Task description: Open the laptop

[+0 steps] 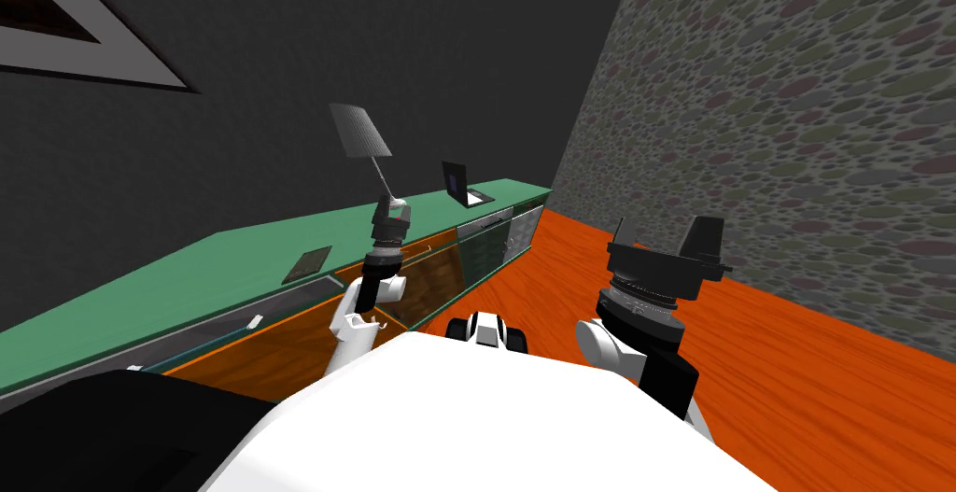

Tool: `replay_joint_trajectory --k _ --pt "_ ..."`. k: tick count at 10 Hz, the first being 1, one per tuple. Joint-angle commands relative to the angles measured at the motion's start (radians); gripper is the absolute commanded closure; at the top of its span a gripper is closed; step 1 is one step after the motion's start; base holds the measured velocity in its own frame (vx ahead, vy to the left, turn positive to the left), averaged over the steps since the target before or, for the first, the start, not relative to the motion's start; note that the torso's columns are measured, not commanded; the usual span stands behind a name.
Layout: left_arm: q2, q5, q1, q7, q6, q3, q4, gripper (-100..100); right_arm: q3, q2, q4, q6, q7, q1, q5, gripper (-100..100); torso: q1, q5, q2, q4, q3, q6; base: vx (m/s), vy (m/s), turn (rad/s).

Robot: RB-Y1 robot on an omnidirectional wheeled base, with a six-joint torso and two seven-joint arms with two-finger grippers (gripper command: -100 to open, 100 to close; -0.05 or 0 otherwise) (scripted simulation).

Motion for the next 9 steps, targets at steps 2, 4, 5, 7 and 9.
replay_joint_trajectory --k 2,4,5,7,9 --pt "0.029 -0.016 -0.073 0.051 0.072 0.072 0.077 -100 0.0 0.0 0.0 0.0 0.0 0.0 0.0 0 -0.003 -0.001 0.0 0.0 0.0 0.0 0.032 -0.131 -0.064" --pt "0.052 -0.028 -0.136 0.091 0.127 0.132 0.146 -100 0.0 0.0 0.0 0.0 0.0 0.0 0.0 0 0.0 0.0 0.001 0.0 0.001 0.0 0.032 -0.114 -0.09" --pt "0.052 -0.028 -0.136 0.091 0.127 0.132 0.146 -100 0.0 0.0 0.0 0.0 0.0 0.0 0.0 0 -0.002 0.0 -0.001 0.0 0.0 0.0 0.036 -0.095 -0.031" --pt "0.077 -0.041 -0.199 0.134 0.184 0.194 0.213 -100 0.0 0.0 0.0 0.0 0.0 0.0 0.0 0 -0.001 0.0 0.0 0.0 0.0 0.0 0.041 -0.105 -0.088" --pt "0.09 -0.048 -0.235 0.156 0.213 0.226 0.258 -100 0.0 0.0 0.0 0.0 0.0 0.0 0.0 0 -0.005 -0.001 -0.002 0.0 -0.001 0.0 0.055 -0.138 -0.071"
